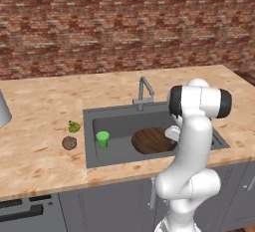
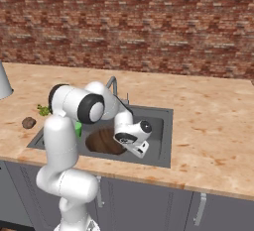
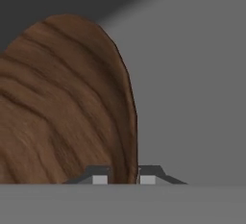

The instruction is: Remove the broccoli and potato from the sink. Then move the bowl and cup from the counter to the sink for washing.

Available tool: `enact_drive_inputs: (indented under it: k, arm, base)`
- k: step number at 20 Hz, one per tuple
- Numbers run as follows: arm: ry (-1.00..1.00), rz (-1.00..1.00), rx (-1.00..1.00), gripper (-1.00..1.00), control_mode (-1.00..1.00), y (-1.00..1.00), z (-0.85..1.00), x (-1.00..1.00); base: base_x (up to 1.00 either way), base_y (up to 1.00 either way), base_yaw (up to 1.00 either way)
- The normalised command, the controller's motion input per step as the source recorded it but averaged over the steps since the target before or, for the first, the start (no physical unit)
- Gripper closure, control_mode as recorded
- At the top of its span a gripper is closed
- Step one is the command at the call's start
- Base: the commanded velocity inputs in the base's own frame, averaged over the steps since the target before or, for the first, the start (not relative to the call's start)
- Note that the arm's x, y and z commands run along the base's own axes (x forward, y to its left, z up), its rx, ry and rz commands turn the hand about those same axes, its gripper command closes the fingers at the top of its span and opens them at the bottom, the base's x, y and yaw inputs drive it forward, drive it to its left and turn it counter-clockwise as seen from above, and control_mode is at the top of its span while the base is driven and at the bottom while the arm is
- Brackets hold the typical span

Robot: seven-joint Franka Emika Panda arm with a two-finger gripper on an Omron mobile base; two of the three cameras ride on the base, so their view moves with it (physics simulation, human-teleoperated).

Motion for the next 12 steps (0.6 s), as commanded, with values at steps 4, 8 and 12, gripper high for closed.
enact_drive_inputs:
  k: [4,8,12]
  arm:
    - [0.0,0.0,-0.01,1.0,-1.0,0.0,-0.13,0.02]
    - [0.0,0.0,-0.01,1.0,-1.0,0.0,-0.14,0.01]
    - [0.0,0.0,-0.01,1.0,-1.0,0.0,-0.16,0.03]
  base:
    - [0.0,0.0,0.0]
    - [0.0,0.0,0.0]
    - [0.0,0.0,0.0]
